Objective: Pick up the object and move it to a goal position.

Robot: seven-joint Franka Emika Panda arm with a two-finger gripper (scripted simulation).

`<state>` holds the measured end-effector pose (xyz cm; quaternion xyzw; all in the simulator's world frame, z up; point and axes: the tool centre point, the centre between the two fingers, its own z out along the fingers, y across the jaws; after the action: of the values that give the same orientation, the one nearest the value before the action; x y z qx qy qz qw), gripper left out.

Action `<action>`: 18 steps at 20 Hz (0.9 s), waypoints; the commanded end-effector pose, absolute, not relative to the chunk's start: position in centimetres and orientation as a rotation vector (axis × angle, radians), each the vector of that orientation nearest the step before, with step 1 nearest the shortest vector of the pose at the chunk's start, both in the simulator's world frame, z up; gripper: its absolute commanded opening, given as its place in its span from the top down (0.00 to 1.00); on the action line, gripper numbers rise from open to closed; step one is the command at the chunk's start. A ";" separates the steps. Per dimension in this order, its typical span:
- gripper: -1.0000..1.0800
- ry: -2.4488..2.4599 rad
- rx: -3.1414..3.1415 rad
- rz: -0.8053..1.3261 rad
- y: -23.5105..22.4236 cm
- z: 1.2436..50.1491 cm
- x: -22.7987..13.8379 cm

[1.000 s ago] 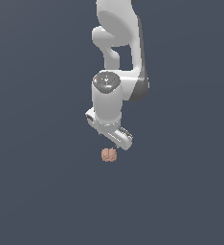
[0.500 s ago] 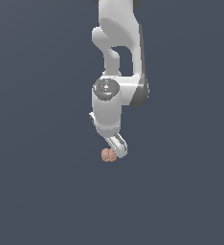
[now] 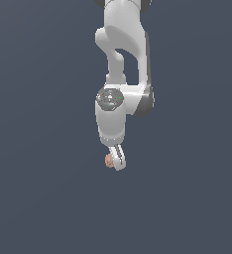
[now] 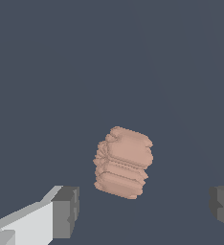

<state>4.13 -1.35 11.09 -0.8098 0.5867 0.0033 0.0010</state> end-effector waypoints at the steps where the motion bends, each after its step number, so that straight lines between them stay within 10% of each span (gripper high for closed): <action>1: 0.04 1.930 -2.477 0.009 -1.4 10.7 4.3; 18: 0.04 2.201 -2.242 0.000 -1.4 9.6 5.0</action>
<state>4.97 -1.40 9.59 -0.7161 0.6980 0.0002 0.0000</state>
